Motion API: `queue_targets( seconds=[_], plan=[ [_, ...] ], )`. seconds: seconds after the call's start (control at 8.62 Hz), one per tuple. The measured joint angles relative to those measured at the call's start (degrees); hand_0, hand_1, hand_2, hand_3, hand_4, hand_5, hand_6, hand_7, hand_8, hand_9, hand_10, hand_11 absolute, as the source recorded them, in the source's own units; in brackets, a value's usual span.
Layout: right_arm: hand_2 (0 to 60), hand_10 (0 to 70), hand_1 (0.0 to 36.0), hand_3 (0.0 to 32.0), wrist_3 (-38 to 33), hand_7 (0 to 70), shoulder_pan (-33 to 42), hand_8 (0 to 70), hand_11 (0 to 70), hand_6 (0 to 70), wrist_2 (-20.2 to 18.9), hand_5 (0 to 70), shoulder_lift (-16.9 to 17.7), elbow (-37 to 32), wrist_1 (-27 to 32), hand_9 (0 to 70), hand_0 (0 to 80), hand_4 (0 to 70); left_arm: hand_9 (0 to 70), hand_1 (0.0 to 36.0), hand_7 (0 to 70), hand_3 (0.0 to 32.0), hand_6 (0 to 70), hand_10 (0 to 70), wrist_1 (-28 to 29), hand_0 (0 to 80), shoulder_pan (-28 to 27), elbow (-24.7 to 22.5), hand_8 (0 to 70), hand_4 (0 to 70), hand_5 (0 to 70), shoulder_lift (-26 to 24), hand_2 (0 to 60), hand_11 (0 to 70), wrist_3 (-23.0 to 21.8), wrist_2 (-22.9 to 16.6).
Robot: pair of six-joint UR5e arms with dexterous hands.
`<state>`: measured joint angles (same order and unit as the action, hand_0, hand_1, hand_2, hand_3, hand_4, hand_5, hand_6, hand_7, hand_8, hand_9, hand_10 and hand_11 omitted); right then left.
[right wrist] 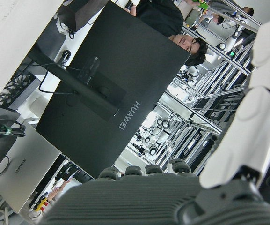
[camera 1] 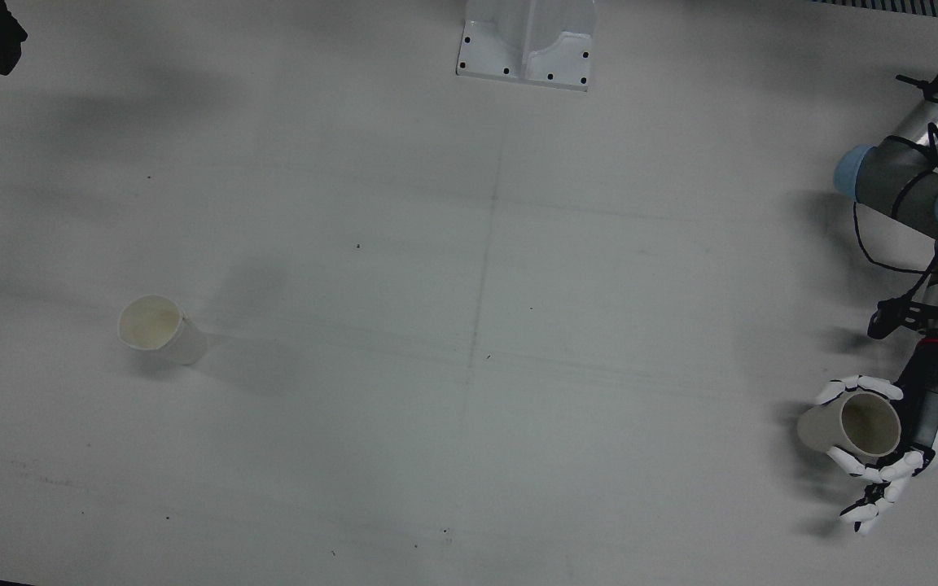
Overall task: Pour water
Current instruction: 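Close the left hand fingers around the beige cup, then reach the right hand toward the white paper cup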
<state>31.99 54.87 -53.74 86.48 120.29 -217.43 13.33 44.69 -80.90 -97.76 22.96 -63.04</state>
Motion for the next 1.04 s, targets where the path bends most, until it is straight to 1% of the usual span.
queue_targets(
  seconds=[0.12,0.23,0.35,0.46,0.58,0.7,0.81,1.04],
  plan=[
    [13.4,0.0,13.0,0.0,0.0,0.0,-0.8,0.0,0.8,0.0,0.0,0.0,-0.8,-2.6,2.6,1.0,45.4,2.0,9.6,26.8,20.5,0.0,9.3,4.5,-1.9,53.0,0.1,-2.6,6.5,42.0,62.9,0.2,56.3,8.2,-0.3,0.0],
    [12.6,0.0,12.6,0.0,0.0,0.0,-1.4,0.0,1.0,0.0,0.1,0.0,-1.2,-5.2,5.7,0.9,45.2,1.7,9.7,26.9,20.4,0.0,9.4,4.6,-3.6,53.2,0.2,-4.9,6.5,42.0,62.6,0.3,56.3,8.4,-0.5,0.0],
    [13.3,0.0,12.5,0.0,0.0,0.0,-1.9,0.0,1.4,0.0,0.1,0.4,-1.4,-7.7,8.8,0.7,44.4,1.2,9.7,26.9,20.5,0.0,9.5,4.7,-5.1,53.5,0.3,-6.8,6.5,42.3,63.1,0.5,55.6,8.5,-0.7,0.0],
    [14.5,1.5,12.4,0.0,-0.2,0.0,-2.3,0.0,3.6,0.0,0.2,0.6,-1.4,-10.6,12.2,0.0,43.3,1.0,9.7,27.1,20.3,0.0,9.3,4.6,-6.7,53.7,0.3,-8.2,6.5,42.5,62.9,0.5,55.6,8.4,-1.4,0.0],
    [15.1,1.8,12.7,0.0,-2.0,0.0,-2.7,0.0,3.9,0.0,0.2,1.4,-1.3,-14.8,16.9,0.8,43.8,1.6,9.6,27.4,20.2,0.0,9.2,4.6,-8.3,53.7,0.4,-9.5,6.4,42.4,62.5,0.6,56.4,8.4,-2.0,0.1],
    [15.7,1.5,13.3,0.0,-5.4,0.0,-3.1,0.0,3.6,0.0,0.3,3.0,-1.4,-19.4,21.7,0.9,44.8,2.2,9.7,27.9,20.1,0.0,9.1,4.8,-9.7,53.9,0.5,-10.8,6.4,42.8,61.7,0.7,57.4,8.7,-2.4,0.1],
    [15.8,1.1,13.2,0.0,-8.3,0.0,-3.7,0.0,3.0,0.0,0.3,3.3,-1.5,-22.3,24.8,1.1,44.7,2.5,9.6,26.9,19.9,0.0,9.0,4.7,-10.8,53.9,0.5,-11.9,6.2,42.1,61.6,0.7,53.6,8.6,-2.5,0.1],
    [14.3,0.8,11.7,0.0,-10.7,0.0,-6.7,0.1,2.4,0.0,0.2,0.9,-1.6,-24.3,27.0,1.8,42.4,0.5,9.5,26.7,19.6,0.0,8.8,4.7,-11.9,54.1,0.4,-12.9,6.1,40.9,61.2,0.7,52.0,8.6,-2.6,0.2]
  ],
)
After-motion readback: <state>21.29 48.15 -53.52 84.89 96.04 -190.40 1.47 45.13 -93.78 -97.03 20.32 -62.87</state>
